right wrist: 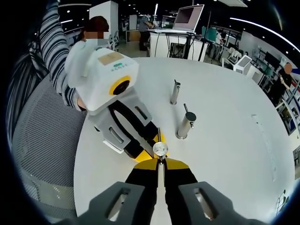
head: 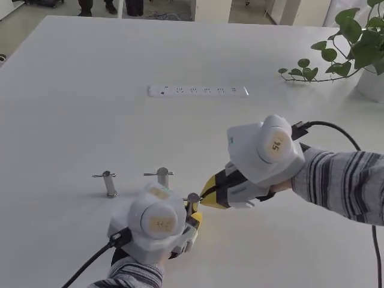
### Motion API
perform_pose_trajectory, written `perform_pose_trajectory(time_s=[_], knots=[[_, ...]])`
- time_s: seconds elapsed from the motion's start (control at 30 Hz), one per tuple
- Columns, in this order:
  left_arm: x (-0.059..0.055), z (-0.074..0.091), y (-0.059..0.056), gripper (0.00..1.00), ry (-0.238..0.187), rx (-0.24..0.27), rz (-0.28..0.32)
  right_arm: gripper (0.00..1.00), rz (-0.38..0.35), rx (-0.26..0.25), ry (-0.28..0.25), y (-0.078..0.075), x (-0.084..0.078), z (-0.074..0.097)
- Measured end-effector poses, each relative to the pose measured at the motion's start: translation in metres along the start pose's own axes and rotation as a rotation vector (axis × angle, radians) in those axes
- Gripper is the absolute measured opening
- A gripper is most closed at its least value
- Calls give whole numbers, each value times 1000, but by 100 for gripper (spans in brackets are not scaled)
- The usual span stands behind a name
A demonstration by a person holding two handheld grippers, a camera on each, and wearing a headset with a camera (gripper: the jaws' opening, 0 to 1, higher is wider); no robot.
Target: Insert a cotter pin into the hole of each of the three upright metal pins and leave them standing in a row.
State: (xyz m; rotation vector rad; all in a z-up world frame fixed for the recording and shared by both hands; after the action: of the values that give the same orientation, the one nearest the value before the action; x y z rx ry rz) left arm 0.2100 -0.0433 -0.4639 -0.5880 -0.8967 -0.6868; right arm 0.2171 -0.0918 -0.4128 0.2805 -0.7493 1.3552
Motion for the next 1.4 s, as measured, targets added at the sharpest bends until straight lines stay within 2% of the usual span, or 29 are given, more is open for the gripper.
perform_pose_trajectory(time_s=[0.07,0.13,0.23,0.33,0.43,0.53,0.73,1.1,1.4], knots=[[-1,0,0,12,-3,2,38,0,3,-2,-4,0,0,0],[-3,2,2,17,4,3,37,7,4,0,-6,1,1,0],[-5,7,3,20,14,1,29,9,1,-1,-2,1,0,0],[-4,13,5,26,-1,-10,60,13,-46,-4,-12,1,2,0],[-5,18,8,29,5,-9,57,14,-66,-6,-25,1,6,-1],[-5,22,10,33,-10,-16,71,16,-82,-6,-32,2,10,-4],[-2,30,12,37,-14,-15,60,15,-77,2,-26,6,13,-11],[-3,46,8,42,-19,-49,44,9,-75,-12,-4,5,8,-18],[0,58,5,47,-39,-67,37,9,-82,-10,-24,5,8,-18]])
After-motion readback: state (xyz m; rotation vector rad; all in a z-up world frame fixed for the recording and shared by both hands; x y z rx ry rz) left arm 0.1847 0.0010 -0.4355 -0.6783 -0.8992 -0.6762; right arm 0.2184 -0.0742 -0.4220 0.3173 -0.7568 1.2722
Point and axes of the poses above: the centre of the closed fingertips' face, and the gripper's own axes: z roughly backward along the fingers, y roughly to its left, x roughly out of its top, the point moved 4 cm from there along z, roughly backward along the fingers, and after that the axes turned 11 degrees about -x, right-handed, at the moved point
